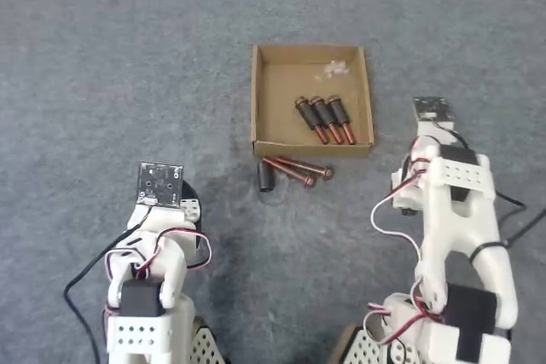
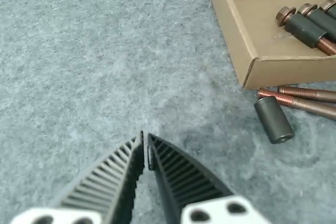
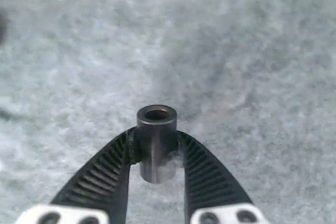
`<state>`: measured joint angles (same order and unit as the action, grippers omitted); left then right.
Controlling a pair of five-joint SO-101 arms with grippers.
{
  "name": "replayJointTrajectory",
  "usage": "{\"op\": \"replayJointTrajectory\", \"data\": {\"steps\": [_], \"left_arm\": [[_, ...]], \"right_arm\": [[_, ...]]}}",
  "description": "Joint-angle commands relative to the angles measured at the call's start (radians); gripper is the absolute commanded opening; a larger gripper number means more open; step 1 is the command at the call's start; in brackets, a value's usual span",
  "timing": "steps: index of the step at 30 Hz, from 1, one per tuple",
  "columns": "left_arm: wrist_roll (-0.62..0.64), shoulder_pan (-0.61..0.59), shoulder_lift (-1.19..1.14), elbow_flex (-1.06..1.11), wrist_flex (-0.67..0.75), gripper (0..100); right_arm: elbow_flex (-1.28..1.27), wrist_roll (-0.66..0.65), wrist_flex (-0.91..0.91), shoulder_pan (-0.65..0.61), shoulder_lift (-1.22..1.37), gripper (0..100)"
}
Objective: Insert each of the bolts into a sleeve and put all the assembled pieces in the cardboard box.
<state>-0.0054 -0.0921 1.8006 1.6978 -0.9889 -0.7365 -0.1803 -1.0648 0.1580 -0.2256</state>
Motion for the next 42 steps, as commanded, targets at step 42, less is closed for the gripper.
{"op": "replayJointTrajectory", "data": {"steps": [42], "left_arm": [[-0.003, 0.000, 0.000, -0.012, -0.011, 2]], "right_arm": [[-0.052, -0.002, 0.076, -0.007, 0.005, 14.7]]}}
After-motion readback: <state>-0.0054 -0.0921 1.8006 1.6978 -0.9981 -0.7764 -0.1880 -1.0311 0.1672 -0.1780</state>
